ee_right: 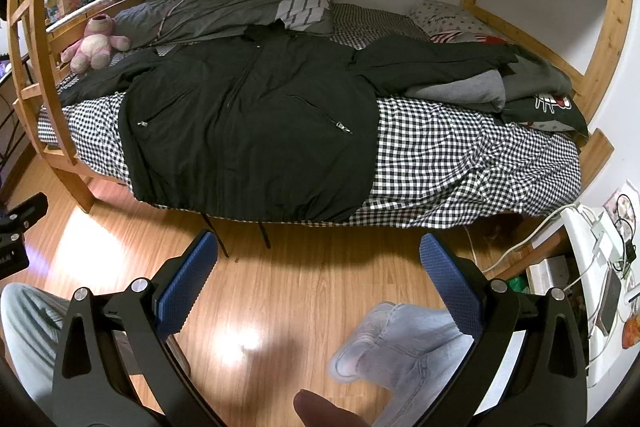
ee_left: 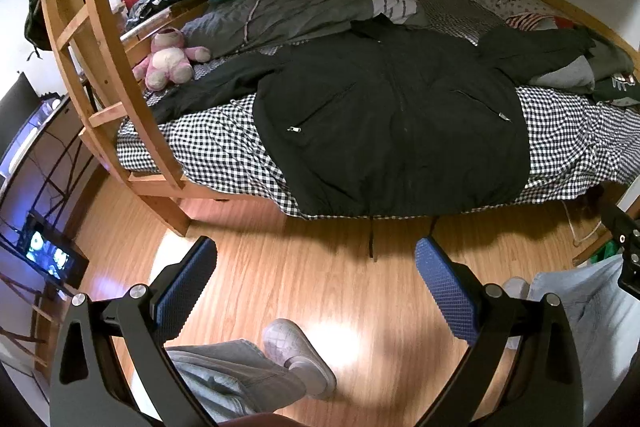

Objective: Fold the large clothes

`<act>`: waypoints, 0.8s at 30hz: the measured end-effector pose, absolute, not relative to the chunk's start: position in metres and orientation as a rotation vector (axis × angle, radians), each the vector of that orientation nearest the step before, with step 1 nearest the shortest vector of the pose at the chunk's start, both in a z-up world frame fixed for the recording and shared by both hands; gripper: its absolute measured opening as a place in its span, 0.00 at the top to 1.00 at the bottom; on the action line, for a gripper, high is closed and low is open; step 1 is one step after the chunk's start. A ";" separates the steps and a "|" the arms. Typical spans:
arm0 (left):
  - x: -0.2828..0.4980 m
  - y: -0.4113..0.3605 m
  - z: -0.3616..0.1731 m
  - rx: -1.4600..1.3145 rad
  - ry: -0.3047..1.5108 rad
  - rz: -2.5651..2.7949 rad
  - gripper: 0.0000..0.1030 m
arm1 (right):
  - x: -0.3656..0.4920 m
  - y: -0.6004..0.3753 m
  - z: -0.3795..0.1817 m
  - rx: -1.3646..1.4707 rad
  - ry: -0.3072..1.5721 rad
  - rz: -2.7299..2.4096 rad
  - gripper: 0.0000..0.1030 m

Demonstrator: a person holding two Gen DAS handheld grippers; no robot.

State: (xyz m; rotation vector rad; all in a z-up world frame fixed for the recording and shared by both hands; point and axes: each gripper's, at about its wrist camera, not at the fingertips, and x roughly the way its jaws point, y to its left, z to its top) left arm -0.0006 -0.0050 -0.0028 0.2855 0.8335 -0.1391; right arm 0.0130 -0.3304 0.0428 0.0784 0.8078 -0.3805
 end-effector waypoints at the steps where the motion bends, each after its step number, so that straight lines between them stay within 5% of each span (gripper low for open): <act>1: -0.001 -0.005 -0.002 0.288 0.833 -0.139 0.05 | 0.013 -0.330 0.043 0.079 0.808 -0.381 0.03; 24: 0.000 -0.003 -0.002 0.293 0.833 -0.139 0.05 | 0.014 -0.331 0.040 0.079 0.813 -0.375 0.03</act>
